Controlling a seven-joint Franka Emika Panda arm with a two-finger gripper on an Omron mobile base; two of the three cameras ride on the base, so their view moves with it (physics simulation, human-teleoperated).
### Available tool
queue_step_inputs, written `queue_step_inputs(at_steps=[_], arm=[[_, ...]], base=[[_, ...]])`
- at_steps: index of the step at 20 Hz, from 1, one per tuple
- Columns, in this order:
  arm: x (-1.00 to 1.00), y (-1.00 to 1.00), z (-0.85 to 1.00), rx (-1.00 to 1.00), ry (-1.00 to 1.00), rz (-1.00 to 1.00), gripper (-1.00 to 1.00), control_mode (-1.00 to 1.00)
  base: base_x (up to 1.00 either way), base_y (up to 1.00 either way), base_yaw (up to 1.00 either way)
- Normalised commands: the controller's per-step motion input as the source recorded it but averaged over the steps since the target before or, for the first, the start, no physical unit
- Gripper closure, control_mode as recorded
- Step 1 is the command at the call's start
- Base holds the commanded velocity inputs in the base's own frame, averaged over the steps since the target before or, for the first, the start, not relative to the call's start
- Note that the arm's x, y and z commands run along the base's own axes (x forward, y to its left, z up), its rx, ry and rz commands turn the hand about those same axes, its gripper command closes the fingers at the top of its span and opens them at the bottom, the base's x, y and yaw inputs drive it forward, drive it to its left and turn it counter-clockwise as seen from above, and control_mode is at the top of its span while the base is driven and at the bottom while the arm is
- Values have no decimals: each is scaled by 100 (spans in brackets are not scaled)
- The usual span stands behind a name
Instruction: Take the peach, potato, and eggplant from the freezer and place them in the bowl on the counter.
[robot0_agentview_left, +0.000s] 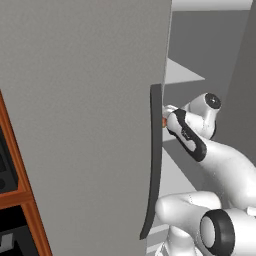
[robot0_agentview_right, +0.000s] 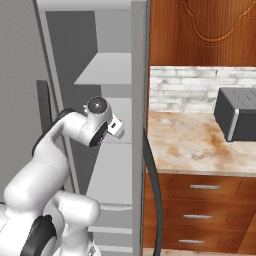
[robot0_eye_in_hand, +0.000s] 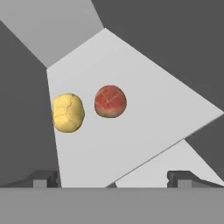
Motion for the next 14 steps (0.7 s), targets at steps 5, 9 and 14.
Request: queue_step_inputs(at_steps=[5,9,14], arm=[[51,-3,-12,0,1,3,-100,-100],[47,-7,-16,1,4,3,-100,-100],[47,0,-27,0,0,1,-100,-100]], base=[[0,0,0],[0,0,0],[0,0,0]])
